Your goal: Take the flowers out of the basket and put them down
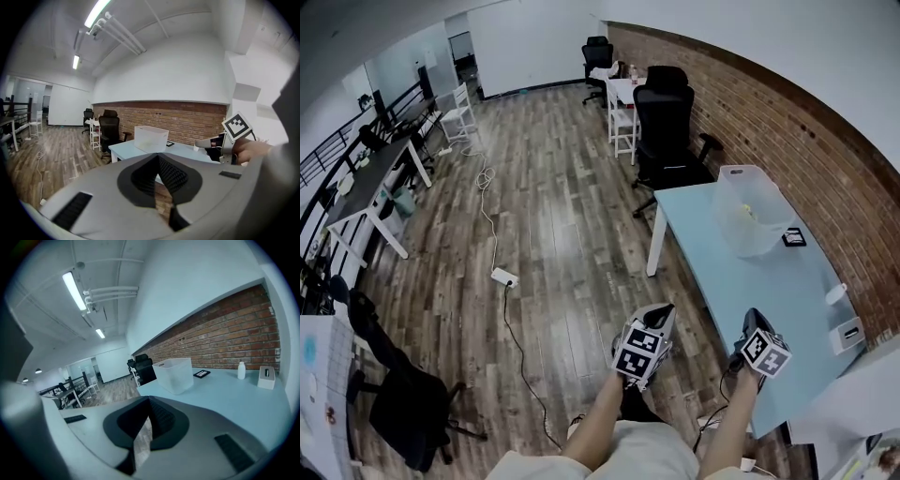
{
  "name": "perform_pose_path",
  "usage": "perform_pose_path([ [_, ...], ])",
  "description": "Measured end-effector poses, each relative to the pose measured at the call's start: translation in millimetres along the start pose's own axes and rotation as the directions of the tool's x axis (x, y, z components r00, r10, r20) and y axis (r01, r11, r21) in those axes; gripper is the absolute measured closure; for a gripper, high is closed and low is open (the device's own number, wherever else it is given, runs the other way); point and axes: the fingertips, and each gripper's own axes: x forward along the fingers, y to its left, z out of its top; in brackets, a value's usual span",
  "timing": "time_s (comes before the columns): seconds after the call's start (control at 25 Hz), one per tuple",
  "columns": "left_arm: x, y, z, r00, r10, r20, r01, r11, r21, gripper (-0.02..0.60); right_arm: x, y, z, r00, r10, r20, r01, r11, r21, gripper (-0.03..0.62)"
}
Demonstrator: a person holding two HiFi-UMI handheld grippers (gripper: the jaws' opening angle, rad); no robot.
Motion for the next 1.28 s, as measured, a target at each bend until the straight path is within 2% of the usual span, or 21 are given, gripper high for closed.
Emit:
perform_pose_path([
  [0.08, 1.0, 10.8, 7.0, 1.0, 0.001, 0.003, -0.001, 1.0, 0.001, 0.56, 12.3, 6.0, -1.1, 1.0, 0.01, -0.007, -0.01, 1.0, 0.029, 0.58],
  [0.28, 13.4, 47.5, 19.2, 1.0, 0.023, 0.019, -0.022, 0.999, -0.042, 0.56, 43.1, 22.5, 7.7, 0.999, 0.015, -0.049, -0.017, 0.999, -0.037, 0.58],
  [0.44, 34.7, 67.3, 29.0, 0.999, 0.041, 0.019, -0.039, 0.996, -0.084, 0.56, 65.5, 20.1, 29.7, 0.999, 0.009, -0.051, -0.012, 0.998, -0.056, 0.58],
  [0.6, 60.5, 82.5, 38.8, 0.999, 0.047, 0.014, -0.045, 0.994, -0.095, 0.56, 90.0, 9.8, 46.1, 0.999, -0.004, -0.045, 0.001, 0.999, -0.051, 0.58],
  [0.84, 105.8, 103.1, 55.8, 0.999, 0.038, -0.011, -0.038, 0.994, -0.1, 0.56, 126.7, -4.5, 50.4, 0.997, -0.019, -0.081, 0.018, 1.0, -0.021, 0.58],
  [1.08, 151.9, 106.7, 77.5, 1.0, 0.017, 0.025, -0.015, 0.995, -0.096, 0.56, 152.5, -29.8, 68.5, 0.997, -0.05, -0.065, 0.05, 0.999, 0.001, 0.58],
  [1.28, 188.7, 99.1, 86.9, 0.999, -0.034, -0.006, 0.033, 0.998, -0.046, 0.56, 167.4, -53.9, 83.9, 0.995, -0.086, -0.05, 0.088, 0.996, 0.034, 0.58],
])
